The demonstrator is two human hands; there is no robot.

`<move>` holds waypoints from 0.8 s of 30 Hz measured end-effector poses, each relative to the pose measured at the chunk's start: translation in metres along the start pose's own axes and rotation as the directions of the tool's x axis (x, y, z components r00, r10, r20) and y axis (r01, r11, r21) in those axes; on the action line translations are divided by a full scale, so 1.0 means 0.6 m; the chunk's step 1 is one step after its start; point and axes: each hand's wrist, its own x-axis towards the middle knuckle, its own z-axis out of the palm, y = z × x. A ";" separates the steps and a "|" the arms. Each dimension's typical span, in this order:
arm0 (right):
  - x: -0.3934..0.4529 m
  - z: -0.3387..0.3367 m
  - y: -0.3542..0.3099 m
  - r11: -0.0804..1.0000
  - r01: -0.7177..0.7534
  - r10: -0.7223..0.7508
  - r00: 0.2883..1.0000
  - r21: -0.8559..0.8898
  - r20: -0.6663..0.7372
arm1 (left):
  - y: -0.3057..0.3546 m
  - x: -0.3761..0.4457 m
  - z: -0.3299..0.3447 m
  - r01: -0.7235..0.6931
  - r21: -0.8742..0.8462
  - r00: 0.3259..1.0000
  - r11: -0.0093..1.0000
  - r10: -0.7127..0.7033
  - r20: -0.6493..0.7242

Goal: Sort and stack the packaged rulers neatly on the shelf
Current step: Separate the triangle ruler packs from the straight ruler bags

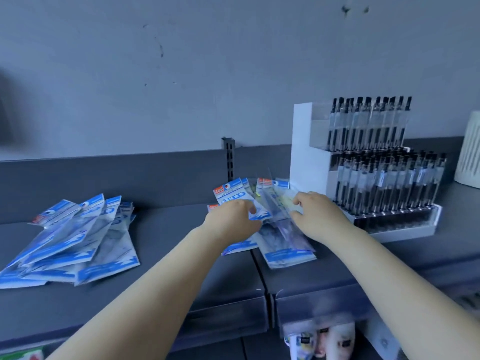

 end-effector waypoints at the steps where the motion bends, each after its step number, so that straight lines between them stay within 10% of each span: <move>1: 0.009 0.002 0.008 1.000 -0.018 0.020 0.998 -0.025 0.052 | 0.011 0.012 0.002 0.017 -0.039 1.000 0.999 -0.016 0.018; 24: 0.022 0.035 0.027 0.915 -0.045 0.024 0.998 0.401 0.056 | 0.022 0.096 0.028 0.273 -0.741 0.958 0.614 -0.244 0.151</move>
